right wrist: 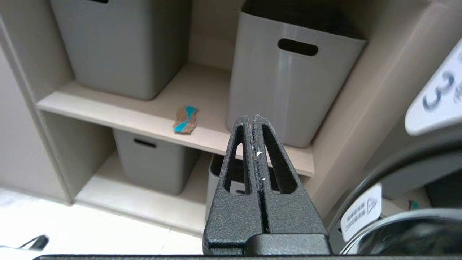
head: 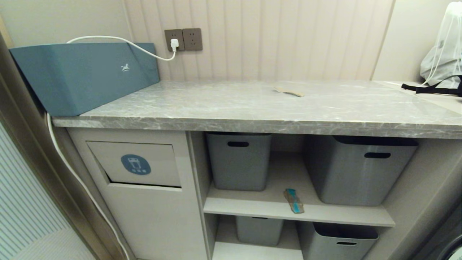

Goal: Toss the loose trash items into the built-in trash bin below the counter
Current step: Pick up the garbage

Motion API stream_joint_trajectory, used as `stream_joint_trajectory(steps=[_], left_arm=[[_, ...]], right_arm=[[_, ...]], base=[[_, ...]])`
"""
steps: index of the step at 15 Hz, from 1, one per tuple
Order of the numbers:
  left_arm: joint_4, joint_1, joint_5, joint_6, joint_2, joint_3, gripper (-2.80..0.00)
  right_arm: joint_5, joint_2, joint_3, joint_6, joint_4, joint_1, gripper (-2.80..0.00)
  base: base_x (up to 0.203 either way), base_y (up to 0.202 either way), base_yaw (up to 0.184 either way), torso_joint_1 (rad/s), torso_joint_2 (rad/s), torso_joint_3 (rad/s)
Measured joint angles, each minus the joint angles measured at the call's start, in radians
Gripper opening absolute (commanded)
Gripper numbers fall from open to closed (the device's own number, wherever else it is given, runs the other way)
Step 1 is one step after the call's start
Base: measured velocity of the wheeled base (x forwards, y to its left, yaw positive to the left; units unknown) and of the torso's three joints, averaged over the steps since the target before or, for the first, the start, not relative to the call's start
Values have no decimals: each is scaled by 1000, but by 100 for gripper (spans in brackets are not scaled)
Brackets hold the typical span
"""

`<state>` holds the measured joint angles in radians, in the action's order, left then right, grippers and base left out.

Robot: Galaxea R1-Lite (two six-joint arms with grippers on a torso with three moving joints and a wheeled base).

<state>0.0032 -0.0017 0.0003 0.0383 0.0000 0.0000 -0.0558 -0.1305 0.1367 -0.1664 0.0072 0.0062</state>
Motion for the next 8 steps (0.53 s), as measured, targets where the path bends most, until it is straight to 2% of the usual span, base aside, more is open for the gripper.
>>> stream_joint_trajectory(steps=[4, 8], left_arm=[[0, 0, 0, -8, 0, 0, -280], [0, 0, 0, -8, 0, 0, -280]], right_arm=[[-82, -416, 170, -6, -13, 7, -280], [-124, -832, 256, -8, -65, 53, -280]], base=[[0, 0, 0, 0, 0, 0], [0, 0, 0, 0, 0, 0]])
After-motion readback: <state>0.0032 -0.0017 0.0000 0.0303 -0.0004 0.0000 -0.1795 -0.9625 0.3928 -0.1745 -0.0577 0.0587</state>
